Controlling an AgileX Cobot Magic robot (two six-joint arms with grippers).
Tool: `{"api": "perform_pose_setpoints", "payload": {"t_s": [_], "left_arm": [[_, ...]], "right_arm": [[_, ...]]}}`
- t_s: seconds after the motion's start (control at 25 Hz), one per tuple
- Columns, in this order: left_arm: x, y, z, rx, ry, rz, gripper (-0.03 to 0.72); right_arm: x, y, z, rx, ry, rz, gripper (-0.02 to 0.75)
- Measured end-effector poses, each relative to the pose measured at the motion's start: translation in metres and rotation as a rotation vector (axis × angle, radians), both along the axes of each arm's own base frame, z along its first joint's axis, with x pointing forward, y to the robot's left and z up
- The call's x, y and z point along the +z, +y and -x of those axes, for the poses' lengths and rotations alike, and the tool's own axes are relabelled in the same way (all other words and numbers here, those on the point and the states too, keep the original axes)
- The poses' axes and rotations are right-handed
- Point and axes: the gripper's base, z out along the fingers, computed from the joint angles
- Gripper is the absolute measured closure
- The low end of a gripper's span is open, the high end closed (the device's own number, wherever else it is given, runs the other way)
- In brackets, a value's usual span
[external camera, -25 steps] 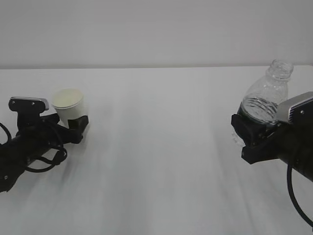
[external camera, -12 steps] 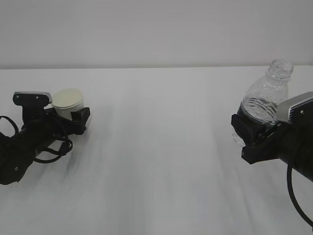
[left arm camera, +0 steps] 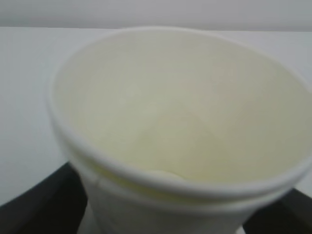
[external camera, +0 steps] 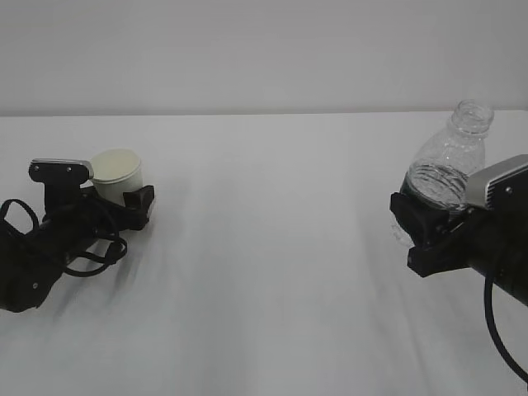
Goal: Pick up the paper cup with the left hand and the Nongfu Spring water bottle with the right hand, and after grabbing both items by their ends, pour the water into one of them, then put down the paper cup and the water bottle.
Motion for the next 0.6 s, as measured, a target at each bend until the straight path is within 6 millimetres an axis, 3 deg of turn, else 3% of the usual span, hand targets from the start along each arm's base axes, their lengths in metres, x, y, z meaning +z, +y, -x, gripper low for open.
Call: {"api": "perform_pose_setpoints", "payload": {"t_s": [0.16, 0.4, 0.6], "left_arm": [[0.0, 0.0, 0.0, 0.0, 0.0, 0.0, 0.055], [0.0, 0.0, 0.0, 0.0, 0.0, 0.0, 0.179], [0.0004, -0.0001, -0.0005, 0.0, -0.003, 0.001, 0.227]], "right_arm": [[0.0, 0.0, 0.0, 0.0, -0.001, 0.002, 0.308], [0.0, 0.0, 0.0, 0.0, -0.001, 0.002, 0.308], [0.0, 0.0, 0.0, 0.001, -0.001, 0.003, 0.308]]}}
